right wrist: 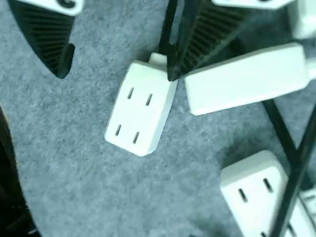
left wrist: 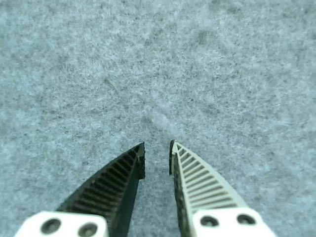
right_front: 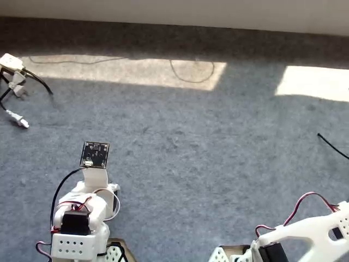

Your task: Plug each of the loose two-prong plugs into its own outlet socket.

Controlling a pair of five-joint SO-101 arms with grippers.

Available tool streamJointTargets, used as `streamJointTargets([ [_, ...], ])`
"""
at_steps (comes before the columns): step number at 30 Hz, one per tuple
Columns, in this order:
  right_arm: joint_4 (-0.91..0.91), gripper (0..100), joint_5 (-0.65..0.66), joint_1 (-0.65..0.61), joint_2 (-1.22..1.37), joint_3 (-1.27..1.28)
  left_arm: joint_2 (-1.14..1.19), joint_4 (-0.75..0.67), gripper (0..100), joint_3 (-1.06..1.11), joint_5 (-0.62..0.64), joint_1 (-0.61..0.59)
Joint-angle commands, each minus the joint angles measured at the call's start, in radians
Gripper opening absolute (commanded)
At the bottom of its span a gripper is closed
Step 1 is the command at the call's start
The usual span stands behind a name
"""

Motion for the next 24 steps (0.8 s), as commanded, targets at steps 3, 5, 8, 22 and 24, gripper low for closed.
streamJointTargets([
  [3,-0.084,30.7,-0.123,-0.007,-0.036,-0.104,-0.005,0.005,10,0.015,-0.005,0.013],
  [5,-0.107,30.7,-0.143,-0.021,-0.036,-0.101,-0.005,0.005,10,0.015,-0.005,0.013],
  [8,-0.136,30.7,-0.146,-0.050,-0.013,-0.059,-0.005,0.005,10,0.015,-0.005,0.013],
  [22,-0.444,30.7,-0.215,-0.025,0.007,0.352,-0.005,0.005,10,0.015,-0.005,0.013],
  [24,-0.446,30.7,-0.227,-0.007,0.008,0.394,-0.005,0.005,10,0.015,-0.005,0.013],
])
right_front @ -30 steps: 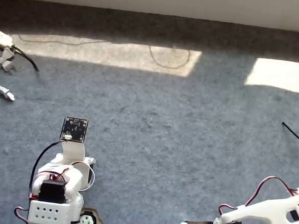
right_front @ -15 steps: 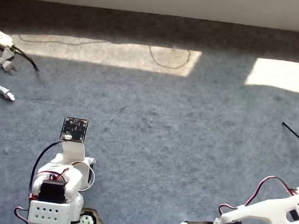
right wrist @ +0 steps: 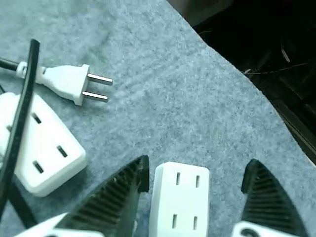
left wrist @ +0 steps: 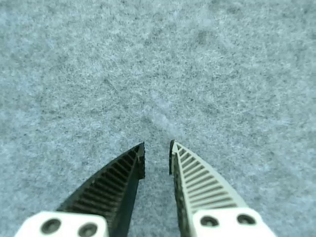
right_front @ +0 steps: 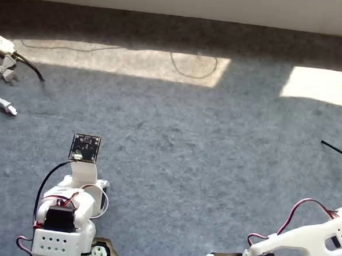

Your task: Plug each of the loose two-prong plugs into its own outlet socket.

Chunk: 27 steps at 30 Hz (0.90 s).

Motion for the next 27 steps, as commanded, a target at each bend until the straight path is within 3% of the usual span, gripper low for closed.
streamJointTargets([
  [1,-0.005,30.7,-0.026,0.048,0.016,0.097,-0.005,0.005,10,0.015,-0.005,0.013],
  [17,-0.004,30.5,-0.021,0.148,0.016,0.389,-0.005,0.005,10,0.015,-0.005,0.013],
  [24,0.050,13.2,-0.025,0.153,0.004,0.375,-0.005,0.005,10,0.015,-0.005,0.013],
  [27,0.117,10.6,-0.028,0.147,0.005,0.289,-0.005,0.005,10,0.015,-0.005,0.013],
])
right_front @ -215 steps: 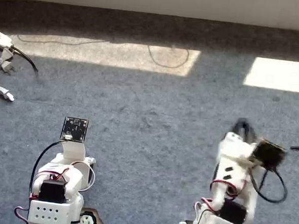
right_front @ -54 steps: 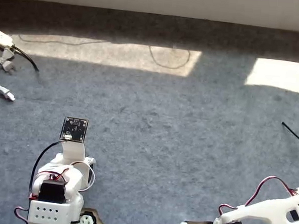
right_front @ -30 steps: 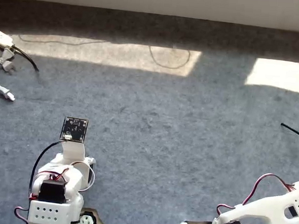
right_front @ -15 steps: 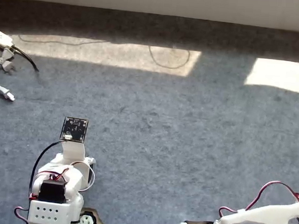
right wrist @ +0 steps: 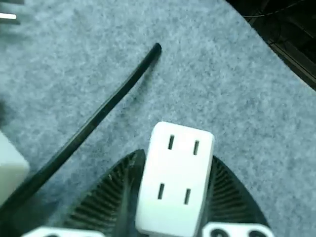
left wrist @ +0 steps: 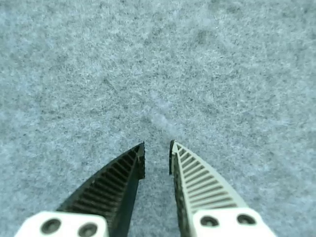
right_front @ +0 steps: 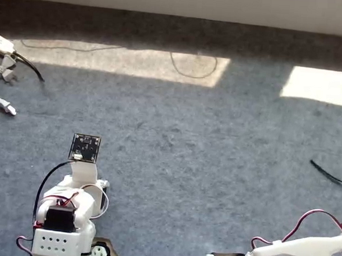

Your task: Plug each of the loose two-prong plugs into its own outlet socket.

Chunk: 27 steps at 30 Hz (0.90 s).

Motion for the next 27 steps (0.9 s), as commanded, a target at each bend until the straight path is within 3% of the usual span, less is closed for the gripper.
streamJointTargets([
  [1,0.137,10.5,-0.008,0.005,0.024,-0.035,-0.005,0.005,10,0.015,-0.005,0.013],
  [11,0.608,10.5,-0.009,-0.140,0.001,-0.785,-0.005,0.005,10,0.015,-0.005,0.013],
  [23,0.937,10.5,-0.273,-0.403,-0.487,-0.671,-0.005,0.005,10,0.015,-0.005,0.013],
  [27,0.943,10.5,-0.404,-0.510,-0.613,-0.659,-0.005,0.005,10,0.015,-0.005,0.013],
])
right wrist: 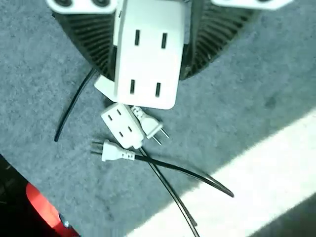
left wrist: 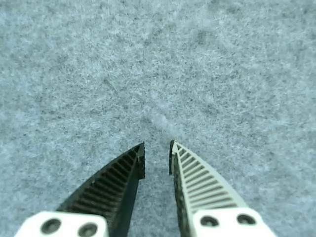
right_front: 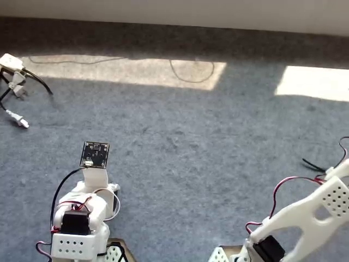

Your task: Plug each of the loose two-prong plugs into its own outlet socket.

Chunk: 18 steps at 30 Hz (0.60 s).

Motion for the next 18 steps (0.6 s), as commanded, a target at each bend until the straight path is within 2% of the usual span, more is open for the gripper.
streamJointTargets([
  [1,0.039,10.5,-0.127,-0.099,-0.163,-0.048,-0.005,0.005,10,0.015,-0.005,0.013],
  [6,0.041,10.5,-0.282,-0.229,-0.231,-0.044,-0.005,0.005,10,0.015,-0.005,0.013],
  [9,0.041,10.5,-0.379,-0.312,-0.286,0.050,-0.005,0.005,10,0.015,-0.005,0.013],
  [15,0.039,10.5,-0.514,-0.535,-0.503,0.460,-0.005,0.005,10,0.015,-0.005,0.013],
  [18,0.038,10.5,-0.637,-0.641,-0.604,0.688,-0.005,0.005,10,0.015,-0.005,0.013],
])
